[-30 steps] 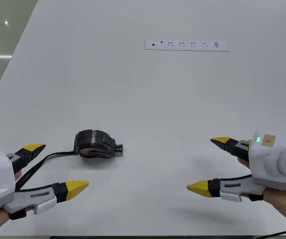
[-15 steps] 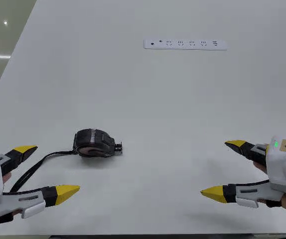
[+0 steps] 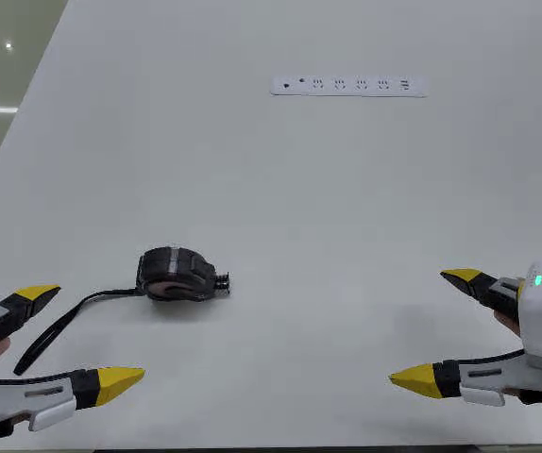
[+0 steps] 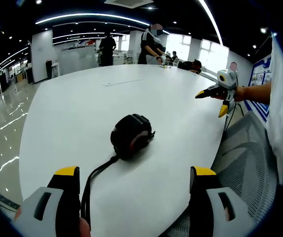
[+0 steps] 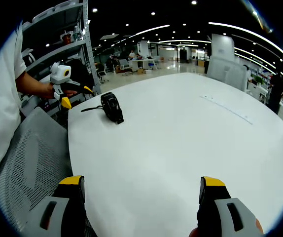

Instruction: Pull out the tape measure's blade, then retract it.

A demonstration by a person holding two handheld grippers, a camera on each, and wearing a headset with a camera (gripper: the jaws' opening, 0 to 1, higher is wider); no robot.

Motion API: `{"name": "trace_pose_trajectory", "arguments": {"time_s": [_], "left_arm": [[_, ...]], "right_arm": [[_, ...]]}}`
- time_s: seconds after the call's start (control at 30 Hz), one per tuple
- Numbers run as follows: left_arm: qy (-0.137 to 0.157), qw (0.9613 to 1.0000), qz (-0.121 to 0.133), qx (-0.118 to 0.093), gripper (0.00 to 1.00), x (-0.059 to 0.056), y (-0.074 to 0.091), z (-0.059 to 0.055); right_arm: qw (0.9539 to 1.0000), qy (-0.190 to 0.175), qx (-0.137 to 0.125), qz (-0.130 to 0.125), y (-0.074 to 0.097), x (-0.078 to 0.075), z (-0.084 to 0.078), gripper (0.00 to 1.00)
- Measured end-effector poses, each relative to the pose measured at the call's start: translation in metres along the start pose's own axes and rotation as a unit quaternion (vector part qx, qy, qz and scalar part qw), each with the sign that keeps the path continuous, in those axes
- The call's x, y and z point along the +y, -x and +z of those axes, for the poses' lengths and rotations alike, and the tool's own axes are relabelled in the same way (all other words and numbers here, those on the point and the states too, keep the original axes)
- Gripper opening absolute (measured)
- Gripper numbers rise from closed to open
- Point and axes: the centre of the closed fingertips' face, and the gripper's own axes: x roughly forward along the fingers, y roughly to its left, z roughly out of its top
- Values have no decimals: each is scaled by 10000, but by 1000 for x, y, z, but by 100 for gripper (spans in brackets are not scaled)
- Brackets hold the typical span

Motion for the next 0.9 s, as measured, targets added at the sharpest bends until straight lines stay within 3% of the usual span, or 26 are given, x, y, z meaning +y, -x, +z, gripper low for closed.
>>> {"name": "trace_pose_trajectory", "arguments": {"time_s": [0.2, 0.43, 0.9], "left_arm": [[50, 10000, -13, -85, 99, 1, 0, 2], [31, 10000, 8, -19, 99, 2, -1, -1], [-25, 9999, 139, -79, 96, 6, 0, 0]], "right_arm": [[10000, -45, 0, 18, -1, 1, -1, 97], [10000, -27, 21, -5, 0, -1, -2, 97], [10000, -47, 7, -14, 1, 0, 0, 97]]}}
